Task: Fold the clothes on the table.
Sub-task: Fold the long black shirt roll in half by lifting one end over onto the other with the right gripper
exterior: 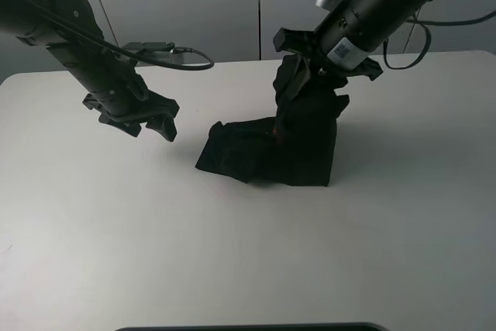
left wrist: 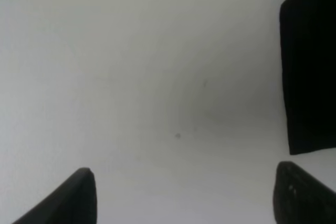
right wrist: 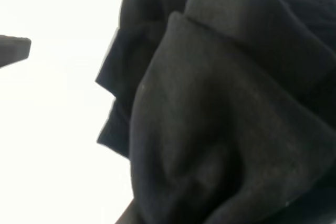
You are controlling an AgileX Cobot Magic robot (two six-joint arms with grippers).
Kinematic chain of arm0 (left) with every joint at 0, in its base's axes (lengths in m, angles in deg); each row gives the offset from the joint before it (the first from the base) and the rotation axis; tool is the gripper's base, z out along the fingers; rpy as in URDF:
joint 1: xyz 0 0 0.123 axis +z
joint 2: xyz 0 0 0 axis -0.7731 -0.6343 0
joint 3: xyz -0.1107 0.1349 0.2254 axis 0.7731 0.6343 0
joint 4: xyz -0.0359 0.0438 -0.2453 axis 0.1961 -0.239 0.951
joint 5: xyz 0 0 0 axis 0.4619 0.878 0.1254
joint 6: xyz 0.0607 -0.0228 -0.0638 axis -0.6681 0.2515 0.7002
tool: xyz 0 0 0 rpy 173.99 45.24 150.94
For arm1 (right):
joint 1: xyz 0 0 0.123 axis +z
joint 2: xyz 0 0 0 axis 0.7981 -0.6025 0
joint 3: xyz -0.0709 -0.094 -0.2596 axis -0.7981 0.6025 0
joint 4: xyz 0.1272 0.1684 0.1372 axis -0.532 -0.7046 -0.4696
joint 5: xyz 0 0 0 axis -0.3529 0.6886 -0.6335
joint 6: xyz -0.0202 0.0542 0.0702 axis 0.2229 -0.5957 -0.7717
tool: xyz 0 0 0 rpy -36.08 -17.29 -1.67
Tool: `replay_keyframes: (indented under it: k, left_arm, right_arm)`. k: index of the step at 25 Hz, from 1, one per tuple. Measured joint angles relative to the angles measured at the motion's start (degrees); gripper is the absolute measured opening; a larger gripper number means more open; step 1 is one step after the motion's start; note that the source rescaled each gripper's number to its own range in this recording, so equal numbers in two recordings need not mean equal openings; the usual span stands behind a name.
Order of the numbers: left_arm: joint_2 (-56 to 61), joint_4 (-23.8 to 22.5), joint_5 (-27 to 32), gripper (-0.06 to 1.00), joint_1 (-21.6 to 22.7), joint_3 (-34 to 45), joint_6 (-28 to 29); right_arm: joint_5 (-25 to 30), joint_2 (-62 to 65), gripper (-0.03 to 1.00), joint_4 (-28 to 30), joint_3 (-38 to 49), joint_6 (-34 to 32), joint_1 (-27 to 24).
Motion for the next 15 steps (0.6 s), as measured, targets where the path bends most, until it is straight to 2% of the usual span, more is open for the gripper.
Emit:
replay_keyframes:
  k: [4, 7, 8, 9, 10, 13, 14, 15]
  left_arm:
    - [0.0, 0.0, 0.0, 0.89, 0.0, 0.0, 0.0]
    - [0.0, 0.0, 0.14, 0.89, 0.0, 0.0, 0.0]
    - [0.0, 0.0, 0.14, 0.89, 0.0, 0.0, -0.05]
    - [0.0, 0.0, 0.14, 0.89, 0.0, 0.0, -0.05]
    - [0.0, 0.0, 0.14, 0.89, 0.0, 0.0, -0.05]
    - [0.0, 0.0, 0.02, 0.89, 0.0, 0.0, -0.05]
    - [0.0, 0.0, 0.02, 0.89, 0.0, 0.0, -0.14]
    - [0.0, 0.0, 0.02, 0.89, 0.0, 0.0, -0.14]
  right_arm:
    - [-6.76, -5.25, 0.1, -2.83, 0.0, 0.0, 2.98]
    - [-9.03, -6.93, 0.11, -3.08, 0.0, 0.74, 3.42]
    - [-9.36, -7.01, 0.15, -3.17, 0.0, 1.74, 3.55]
    - [-9.41, -7.01, 0.24, -3.17, 0.0, 3.14, 3.55]
    - [-9.51, -7.01, 0.39, -3.33, 0.0, 4.17, 3.55]
    - [-9.51, -7.01, 0.88, -3.37, 0.0, 5.17, 3.55]
    - [-9.51, -7.01, 0.95, -3.37, 0.0, 5.45, 3.55]
    - [-9.41, -6.9, 0.97, -3.24, 0.0, 5.72, 3.55]
